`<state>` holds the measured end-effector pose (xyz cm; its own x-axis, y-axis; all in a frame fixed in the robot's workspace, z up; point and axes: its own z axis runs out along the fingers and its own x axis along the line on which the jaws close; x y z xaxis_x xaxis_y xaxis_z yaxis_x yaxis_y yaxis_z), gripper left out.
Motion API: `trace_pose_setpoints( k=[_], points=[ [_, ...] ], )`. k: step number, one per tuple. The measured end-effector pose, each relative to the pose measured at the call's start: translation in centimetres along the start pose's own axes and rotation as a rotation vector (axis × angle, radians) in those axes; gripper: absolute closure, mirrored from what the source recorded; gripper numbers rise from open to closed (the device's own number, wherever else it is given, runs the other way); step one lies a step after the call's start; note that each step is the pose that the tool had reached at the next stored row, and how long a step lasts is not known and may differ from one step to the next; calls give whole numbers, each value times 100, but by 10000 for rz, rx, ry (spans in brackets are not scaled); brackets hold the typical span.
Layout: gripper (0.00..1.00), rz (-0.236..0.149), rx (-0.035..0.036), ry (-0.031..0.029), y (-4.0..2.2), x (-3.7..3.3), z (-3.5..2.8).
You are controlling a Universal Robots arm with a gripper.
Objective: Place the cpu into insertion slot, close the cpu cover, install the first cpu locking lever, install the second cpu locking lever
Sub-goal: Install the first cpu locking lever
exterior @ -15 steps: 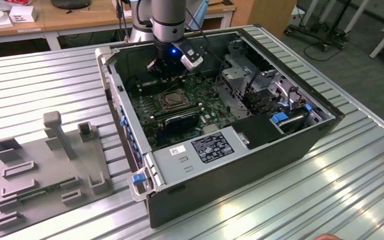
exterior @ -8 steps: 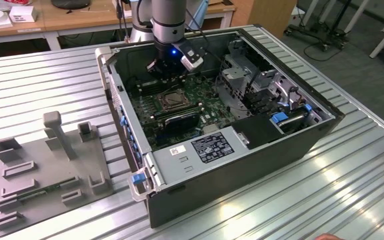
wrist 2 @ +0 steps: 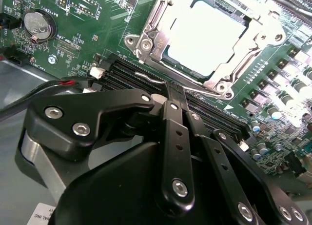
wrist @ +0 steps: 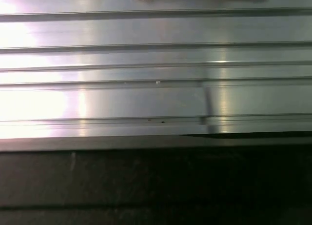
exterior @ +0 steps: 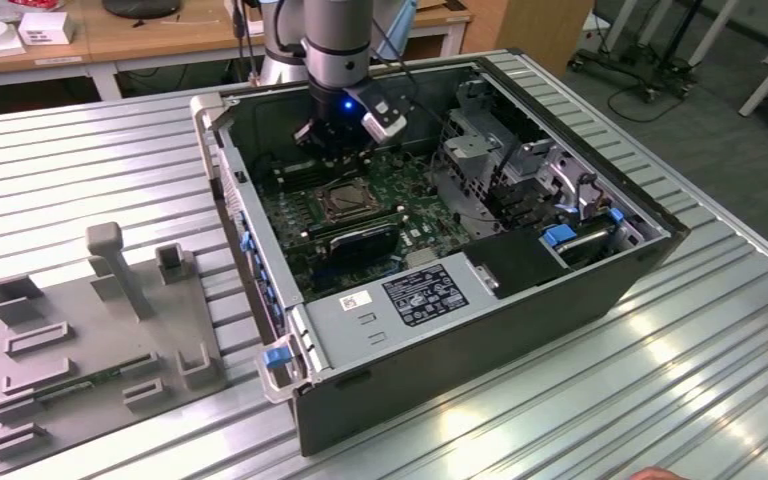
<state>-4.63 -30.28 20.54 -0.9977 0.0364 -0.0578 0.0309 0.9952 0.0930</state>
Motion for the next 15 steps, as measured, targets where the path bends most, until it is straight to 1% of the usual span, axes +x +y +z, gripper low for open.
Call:
trace_pose_setpoints(
  k=[15],
  points=[
    [90,0,-1,0,-3,-8,36]
  ],
)
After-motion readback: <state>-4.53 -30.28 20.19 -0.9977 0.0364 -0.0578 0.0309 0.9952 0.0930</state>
